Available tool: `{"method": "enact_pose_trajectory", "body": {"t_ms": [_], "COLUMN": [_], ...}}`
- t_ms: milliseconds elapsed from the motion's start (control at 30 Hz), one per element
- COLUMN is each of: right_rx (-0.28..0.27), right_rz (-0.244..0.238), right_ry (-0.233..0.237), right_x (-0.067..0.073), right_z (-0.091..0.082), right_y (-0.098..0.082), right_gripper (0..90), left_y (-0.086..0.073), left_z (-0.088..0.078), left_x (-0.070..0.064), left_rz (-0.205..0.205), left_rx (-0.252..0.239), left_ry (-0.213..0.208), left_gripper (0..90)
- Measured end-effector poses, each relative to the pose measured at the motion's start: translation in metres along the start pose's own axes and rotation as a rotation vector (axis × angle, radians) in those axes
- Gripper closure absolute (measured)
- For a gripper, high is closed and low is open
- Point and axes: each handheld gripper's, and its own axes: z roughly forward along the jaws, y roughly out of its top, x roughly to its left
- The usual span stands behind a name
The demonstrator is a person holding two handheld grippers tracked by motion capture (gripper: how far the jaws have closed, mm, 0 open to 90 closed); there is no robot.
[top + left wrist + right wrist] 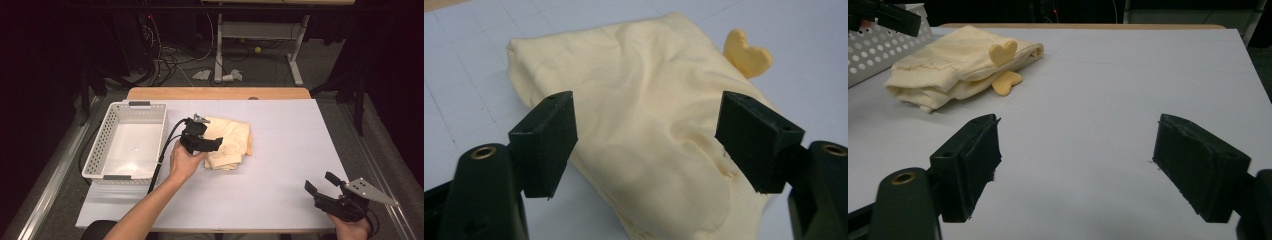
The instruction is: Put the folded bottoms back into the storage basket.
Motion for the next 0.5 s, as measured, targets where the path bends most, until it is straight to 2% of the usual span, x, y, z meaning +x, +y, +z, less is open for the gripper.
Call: {"method": "enact_pose_trajectory", "body": {"t_ms": [200,300,500], "right_rx": [0.004,0.005,0.008], "right_rz": [0.000,0.000,0.003], "right_ry": [0.000,0.000,0.004], "right_x": [0.000,0.000,-0.001], "right_z": [0.000,0.001,0.001], "right_y": [0.000,0.000,0.000], "right_gripper": [19.8,19.8,19.8], "left_y": [0.009,0.016,0.026], "left_z": [0.015,0.025,0.041], "left_x": [0.006,0.011,0.017], "left_rz": [-0.035,-0.075,-0.112], "left_rx": [0.055,0.087,0.156], "left_ry": [0.020,0.017,0.051], "left_gripper": [23.7,23.7,22.5]}}
